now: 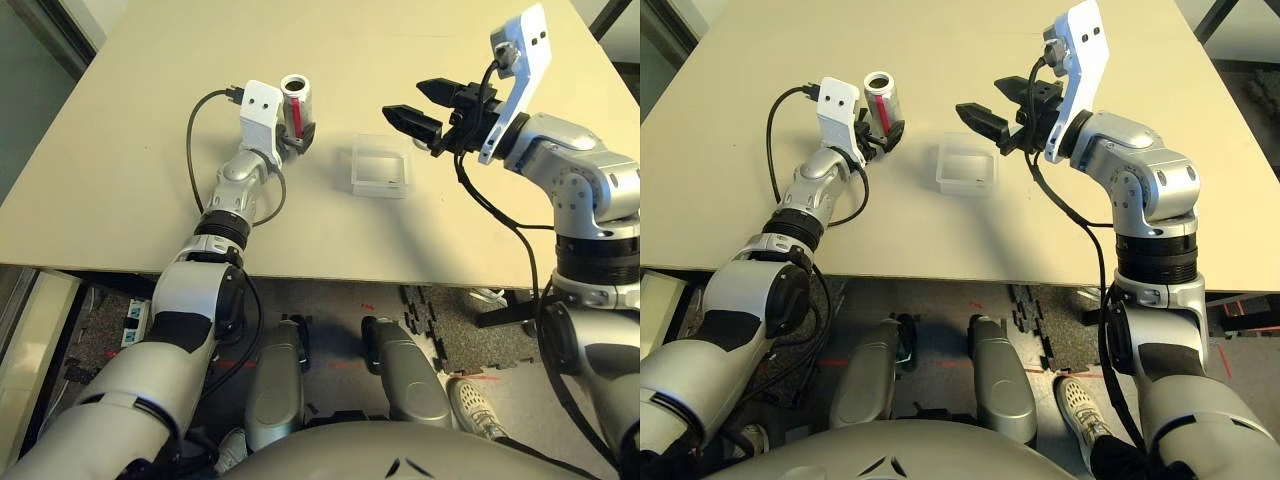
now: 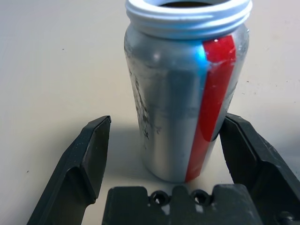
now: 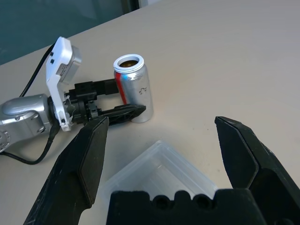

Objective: Pour the medicine from the bottle into the box.

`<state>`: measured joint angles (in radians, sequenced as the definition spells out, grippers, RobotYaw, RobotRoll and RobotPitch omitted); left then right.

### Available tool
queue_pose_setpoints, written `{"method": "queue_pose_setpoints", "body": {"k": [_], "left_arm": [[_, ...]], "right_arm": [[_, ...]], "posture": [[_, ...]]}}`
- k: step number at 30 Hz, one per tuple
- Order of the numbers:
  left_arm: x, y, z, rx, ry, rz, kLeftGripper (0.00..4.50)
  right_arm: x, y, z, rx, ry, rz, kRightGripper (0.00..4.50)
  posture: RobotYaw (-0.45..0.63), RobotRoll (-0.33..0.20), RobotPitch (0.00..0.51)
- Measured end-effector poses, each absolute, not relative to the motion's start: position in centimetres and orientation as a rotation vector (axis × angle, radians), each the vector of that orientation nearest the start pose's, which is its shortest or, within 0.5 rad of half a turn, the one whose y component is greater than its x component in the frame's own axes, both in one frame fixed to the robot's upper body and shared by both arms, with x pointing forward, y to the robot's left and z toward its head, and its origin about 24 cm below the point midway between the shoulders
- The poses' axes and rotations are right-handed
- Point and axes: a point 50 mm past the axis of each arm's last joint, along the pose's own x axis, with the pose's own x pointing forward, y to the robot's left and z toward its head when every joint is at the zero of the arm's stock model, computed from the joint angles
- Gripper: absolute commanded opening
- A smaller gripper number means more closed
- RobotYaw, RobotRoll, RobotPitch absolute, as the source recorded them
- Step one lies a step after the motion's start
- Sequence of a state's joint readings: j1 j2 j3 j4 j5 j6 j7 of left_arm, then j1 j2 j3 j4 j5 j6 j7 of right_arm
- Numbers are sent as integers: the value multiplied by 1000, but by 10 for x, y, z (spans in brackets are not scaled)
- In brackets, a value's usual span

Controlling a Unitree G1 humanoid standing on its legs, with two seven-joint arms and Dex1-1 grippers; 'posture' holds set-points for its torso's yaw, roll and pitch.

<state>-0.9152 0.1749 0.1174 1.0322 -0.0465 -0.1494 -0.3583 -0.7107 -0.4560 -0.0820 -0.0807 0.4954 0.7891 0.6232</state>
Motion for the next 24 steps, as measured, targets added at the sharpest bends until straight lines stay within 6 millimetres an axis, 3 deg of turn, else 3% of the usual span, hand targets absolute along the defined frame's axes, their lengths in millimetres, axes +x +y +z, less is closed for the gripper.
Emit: {"method": "queue_pose_setpoints", "body": {"k": [4, 9, 14, 17, 21, 24], "left_arm": [[393, 143, 111, 59, -12, -364, 4471], [372, 152, 99, 31, 12, -360, 4471], [352, 161, 101, 4, 22, -335, 4471], [343, 172, 105, -17, 23, -303, 4471], [342, 194, 115, -23, -6, -238, 4471], [351, 217, 130, -19, -55, -181, 4471]], "right_arm": [[323, -159, 216, -11, 13, 781, 4500], [318, -167, 204, -3, 43, 729, 4500], [316, -179, 197, 24, 50, 633, 4500], [320, -189, 191, 55, 29, 501, 4500], [330, -218, 178, 92, 5, 240, 4500], [335, -236, 167, 110, -16, 70, 4500]], "posture": [[-20, 0, 184], [-5, 0, 193], [5, 0, 201], [12, 0, 205], [14, 0, 216], [10, 0, 227]]}}
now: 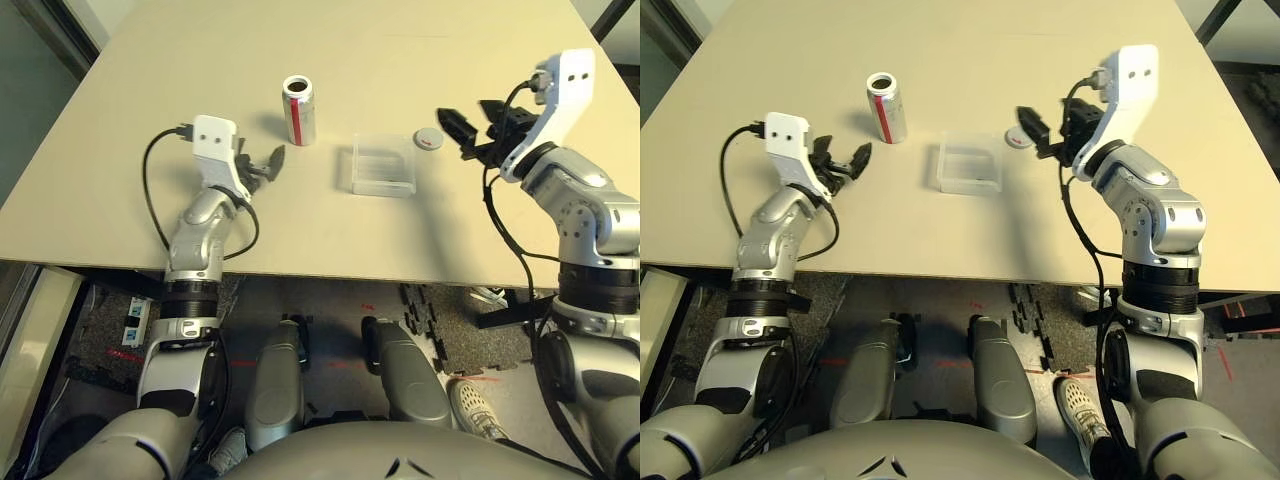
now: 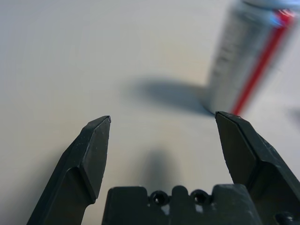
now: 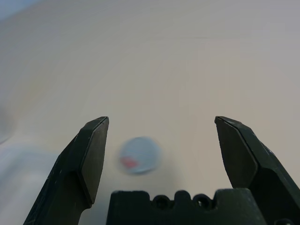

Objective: Pour the medicine from the bottle into the box.

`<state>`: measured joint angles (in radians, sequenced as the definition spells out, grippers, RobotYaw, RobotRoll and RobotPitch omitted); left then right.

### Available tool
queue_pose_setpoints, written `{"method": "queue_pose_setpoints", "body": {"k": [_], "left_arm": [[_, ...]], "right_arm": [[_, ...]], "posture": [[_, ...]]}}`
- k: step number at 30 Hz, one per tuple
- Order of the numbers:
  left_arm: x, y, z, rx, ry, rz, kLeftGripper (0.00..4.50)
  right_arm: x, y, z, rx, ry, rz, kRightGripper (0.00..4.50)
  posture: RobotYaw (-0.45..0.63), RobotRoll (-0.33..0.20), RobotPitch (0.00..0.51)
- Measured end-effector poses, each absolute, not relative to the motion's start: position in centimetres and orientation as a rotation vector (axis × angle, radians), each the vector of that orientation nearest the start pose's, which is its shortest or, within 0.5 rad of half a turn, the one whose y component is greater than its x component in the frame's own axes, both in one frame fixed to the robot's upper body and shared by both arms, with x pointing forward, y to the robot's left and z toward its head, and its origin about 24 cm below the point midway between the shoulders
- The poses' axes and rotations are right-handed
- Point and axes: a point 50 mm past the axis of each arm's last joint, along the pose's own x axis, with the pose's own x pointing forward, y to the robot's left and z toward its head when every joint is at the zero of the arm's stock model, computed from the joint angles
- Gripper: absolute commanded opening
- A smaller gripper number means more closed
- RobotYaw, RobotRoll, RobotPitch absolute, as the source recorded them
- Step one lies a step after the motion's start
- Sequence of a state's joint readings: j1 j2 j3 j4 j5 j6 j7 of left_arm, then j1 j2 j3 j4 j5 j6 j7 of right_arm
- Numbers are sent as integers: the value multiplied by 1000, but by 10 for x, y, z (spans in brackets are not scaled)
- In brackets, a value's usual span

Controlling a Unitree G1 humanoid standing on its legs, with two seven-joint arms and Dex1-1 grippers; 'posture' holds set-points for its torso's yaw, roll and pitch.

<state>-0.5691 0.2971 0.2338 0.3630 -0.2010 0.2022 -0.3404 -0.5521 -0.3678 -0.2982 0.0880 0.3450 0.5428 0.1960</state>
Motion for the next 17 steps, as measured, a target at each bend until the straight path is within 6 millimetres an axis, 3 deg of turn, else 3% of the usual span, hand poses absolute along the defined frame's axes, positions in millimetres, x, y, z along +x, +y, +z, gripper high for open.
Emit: {"method": "queue_pose_setpoints", "body": {"k": [3, 6, 17], "left_arm": [[362, 240, 154, -9, -134, -128, 4471], [373, 257, 164, -1, -153, -106, 4471], [376, 301, 151, -38, -73, 23, 4471]], "right_arm": [[337, -247, 158, 94, -20, -19, 4500], [338, -261, 154, 88, -28, -120, 4500], [329, -296, 148, 5, -34, -297, 4500]], "posture": [[1, 0, 242], [-5, 0, 252], [-23, 0, 276]]}}
